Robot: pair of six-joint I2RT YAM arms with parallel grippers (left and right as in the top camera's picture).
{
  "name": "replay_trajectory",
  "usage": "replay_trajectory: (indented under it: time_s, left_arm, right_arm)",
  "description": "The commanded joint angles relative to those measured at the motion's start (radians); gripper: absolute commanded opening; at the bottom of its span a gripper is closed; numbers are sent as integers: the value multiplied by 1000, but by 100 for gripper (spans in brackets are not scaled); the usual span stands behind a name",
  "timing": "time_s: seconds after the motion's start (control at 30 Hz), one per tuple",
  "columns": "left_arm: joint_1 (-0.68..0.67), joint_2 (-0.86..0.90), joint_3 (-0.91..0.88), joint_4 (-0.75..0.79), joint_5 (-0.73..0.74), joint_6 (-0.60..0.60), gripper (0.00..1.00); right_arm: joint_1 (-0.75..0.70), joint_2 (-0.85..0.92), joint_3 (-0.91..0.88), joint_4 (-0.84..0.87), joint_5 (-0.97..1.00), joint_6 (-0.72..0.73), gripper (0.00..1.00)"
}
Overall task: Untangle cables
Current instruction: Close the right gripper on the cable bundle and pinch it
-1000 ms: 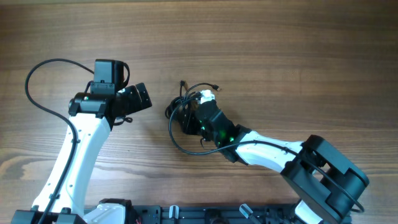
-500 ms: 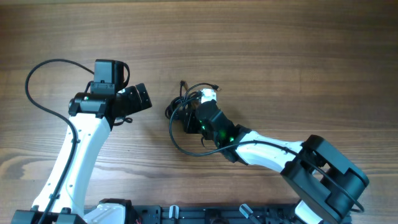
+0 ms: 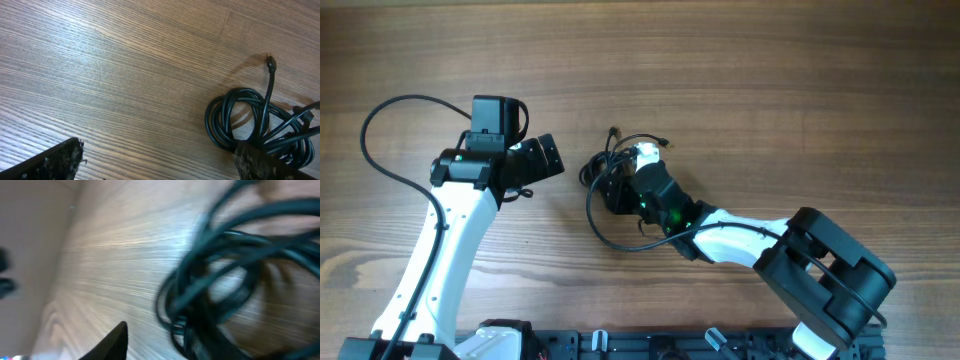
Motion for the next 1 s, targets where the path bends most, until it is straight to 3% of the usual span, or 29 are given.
replay_trajectory:
  time_s: [0.0, 0.13, 0.5, 0.73, 0.8, 0.97]
  left_arm:
    - [4, 1, 17, 4, -16, -5, 100]
    - [4, 1, 17, 4, -16, -5, 100]
    - [4, 1, 17, 3, 3, -5, 100]
    - [4, 1, 17, 3, 3, -6, 100]
    - [4, 1, 17, 3, 3, -6, 100]
    - [4, 1, 17, 3, 14, -6, 100]
  right_arm:
    - [9, 21, 10, 51, -81, -6, 44]
    - [10, 22, 10, 14, -37, -10, 50]
    - [10, 107, 10, 60, 3, -6, 49]
    - [10, 163, 11, 97, 48, -8, 37]
    - [10, 178, 11, 109, 48, -8, 38]
    - [10, 179, 11, 111, 40, -8, 55]
